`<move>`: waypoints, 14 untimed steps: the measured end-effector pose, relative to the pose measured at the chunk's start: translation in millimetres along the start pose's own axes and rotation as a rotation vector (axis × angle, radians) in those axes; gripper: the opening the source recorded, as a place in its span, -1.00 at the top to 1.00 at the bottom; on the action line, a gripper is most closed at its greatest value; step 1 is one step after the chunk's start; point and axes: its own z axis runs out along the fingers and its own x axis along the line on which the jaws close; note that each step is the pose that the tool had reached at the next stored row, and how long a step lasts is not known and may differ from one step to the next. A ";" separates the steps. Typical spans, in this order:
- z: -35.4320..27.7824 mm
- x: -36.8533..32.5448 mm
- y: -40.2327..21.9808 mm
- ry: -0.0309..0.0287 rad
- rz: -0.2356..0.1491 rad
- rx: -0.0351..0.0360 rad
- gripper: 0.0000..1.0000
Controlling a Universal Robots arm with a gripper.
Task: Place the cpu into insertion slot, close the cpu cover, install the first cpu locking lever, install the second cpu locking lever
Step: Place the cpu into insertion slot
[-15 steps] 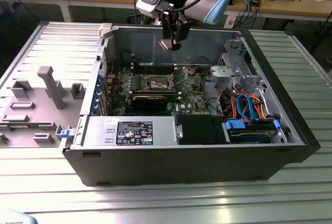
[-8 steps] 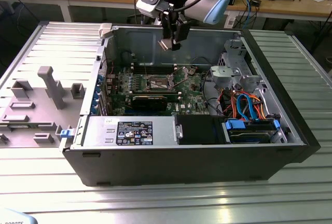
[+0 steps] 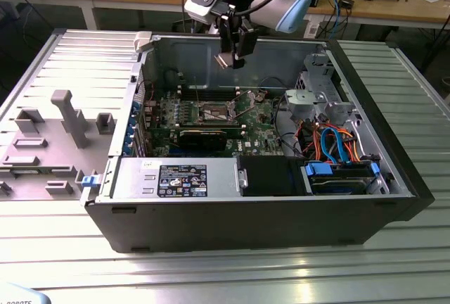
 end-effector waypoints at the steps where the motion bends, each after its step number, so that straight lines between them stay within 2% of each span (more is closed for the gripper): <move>1: 0.0 0.0 0.0 -0.0012 0.004 0.0003 -0.08; 9: 0.2 0.0 0.0 -0.0058 0.031 0.0007 -0.08; 14: 0.6 0.1 0.0 -0.0093 0.067 0.0003 -0.08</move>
